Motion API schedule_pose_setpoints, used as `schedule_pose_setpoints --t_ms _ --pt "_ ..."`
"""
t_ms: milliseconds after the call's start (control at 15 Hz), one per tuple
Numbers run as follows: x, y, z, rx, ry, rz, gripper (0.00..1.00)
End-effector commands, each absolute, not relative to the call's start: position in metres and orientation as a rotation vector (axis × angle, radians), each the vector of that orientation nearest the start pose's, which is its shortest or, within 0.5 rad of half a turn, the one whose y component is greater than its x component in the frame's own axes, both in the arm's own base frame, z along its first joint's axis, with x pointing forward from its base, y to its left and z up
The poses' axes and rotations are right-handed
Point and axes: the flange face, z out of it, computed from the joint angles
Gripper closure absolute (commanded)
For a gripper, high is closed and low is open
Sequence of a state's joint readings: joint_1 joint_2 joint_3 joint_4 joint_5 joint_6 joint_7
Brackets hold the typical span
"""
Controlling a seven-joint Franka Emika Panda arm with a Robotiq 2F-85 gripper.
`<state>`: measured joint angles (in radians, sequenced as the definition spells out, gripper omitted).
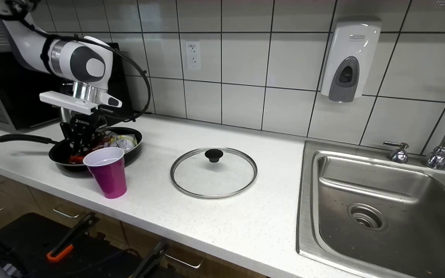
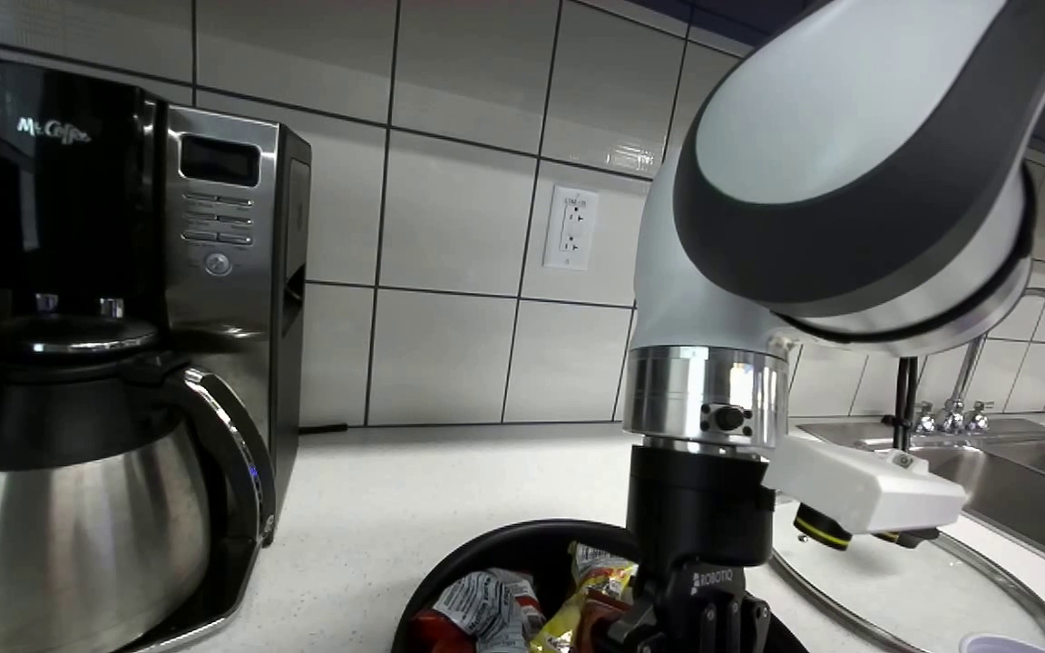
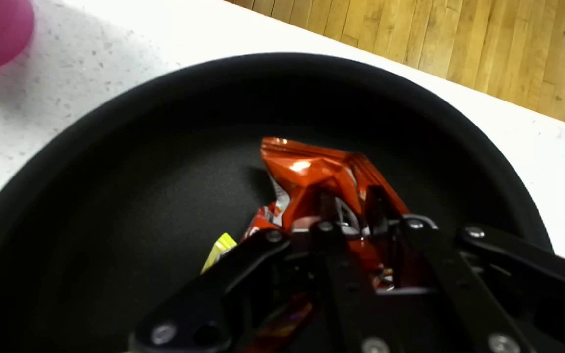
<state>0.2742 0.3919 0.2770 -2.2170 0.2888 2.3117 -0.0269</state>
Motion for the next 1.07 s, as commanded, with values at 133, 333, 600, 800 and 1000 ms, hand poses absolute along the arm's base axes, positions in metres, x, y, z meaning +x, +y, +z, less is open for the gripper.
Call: schedule_pose_setpoints --t_ms 133,333,600,800,1000 --pt "0.444 0.280 0.202 -2.846 -0.489 0.483 0.30" --pt "0.448 0.278 0.210 -2.849 -0.479 0.452 0.08" --pt "0.453 0.276 0.222 -2.856 -0.472 0.409 0.00" --pt "0.456 0.275 0.226 -2.855 -0.468 0.394 0.00" --pt "0.459 0.275 0.227 -2.851 -0.469 0.394 0.00"
